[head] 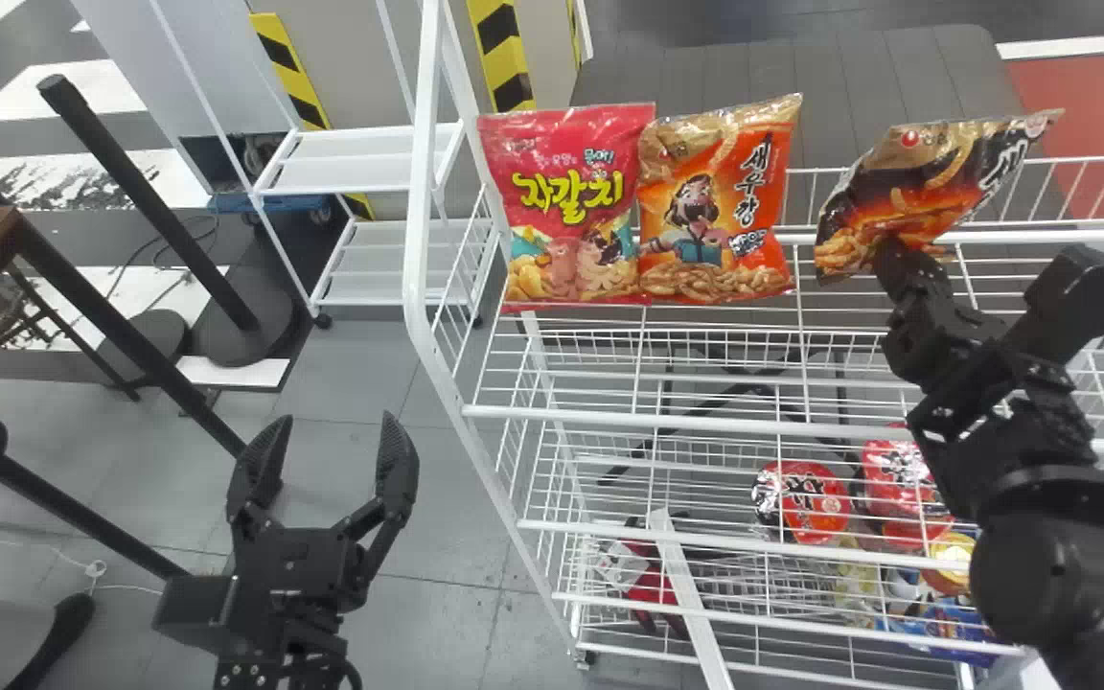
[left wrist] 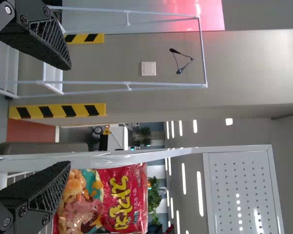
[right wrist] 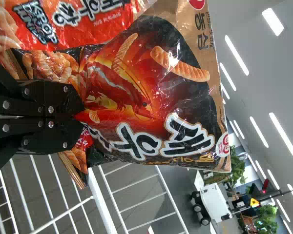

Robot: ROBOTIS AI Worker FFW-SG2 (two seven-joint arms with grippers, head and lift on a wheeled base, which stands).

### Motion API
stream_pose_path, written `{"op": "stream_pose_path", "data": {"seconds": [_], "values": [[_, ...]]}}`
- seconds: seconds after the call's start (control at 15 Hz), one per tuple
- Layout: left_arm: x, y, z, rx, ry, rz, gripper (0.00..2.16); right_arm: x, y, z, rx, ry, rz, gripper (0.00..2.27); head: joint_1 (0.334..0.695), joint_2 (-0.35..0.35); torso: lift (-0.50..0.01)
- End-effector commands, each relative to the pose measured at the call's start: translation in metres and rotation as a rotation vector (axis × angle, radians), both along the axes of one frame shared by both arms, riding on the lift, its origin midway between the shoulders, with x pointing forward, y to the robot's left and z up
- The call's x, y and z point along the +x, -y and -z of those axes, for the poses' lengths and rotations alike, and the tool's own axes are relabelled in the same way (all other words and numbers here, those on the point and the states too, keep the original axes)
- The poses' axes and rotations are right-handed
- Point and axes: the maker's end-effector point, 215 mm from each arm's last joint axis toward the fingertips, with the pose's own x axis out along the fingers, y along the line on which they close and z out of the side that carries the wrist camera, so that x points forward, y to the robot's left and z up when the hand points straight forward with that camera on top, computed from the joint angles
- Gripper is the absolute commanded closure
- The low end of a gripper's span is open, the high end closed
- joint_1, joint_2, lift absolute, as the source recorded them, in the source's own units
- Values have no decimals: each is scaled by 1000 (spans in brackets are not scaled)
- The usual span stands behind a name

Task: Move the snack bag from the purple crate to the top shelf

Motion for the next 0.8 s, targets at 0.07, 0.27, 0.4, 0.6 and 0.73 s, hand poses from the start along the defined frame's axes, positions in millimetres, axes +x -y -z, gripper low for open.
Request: {"op": "stream_pose_path", "data": {"seconds": [0.07, 0.27, 0.4, 0.6, 0.73], "values": [[0, -1, -3, 1, 11, -1, 134, 4, 2, 10, -13, -32, 3, 2219, 695, 223, 3], [0, -1, -2, 1, 10, -1, 134, 7, 1, 27, -12, -91, -11, 2219, 695, 220, 3], [0, -1, -2, 1, 10, -1, 134, 8, -2, 31, -14, -114, -18, 2213, 695, 221, 3], [-1, -1, -1, 2, 8, -2, 134, 8, -3, 37, -11, -142, -26, 2027, 695, 224, 3], [-1, -2, -1, 2, 10, -2, 134, 10, -2, 40, -10, -167, -33, 1973, 695, 226, 3]]}}
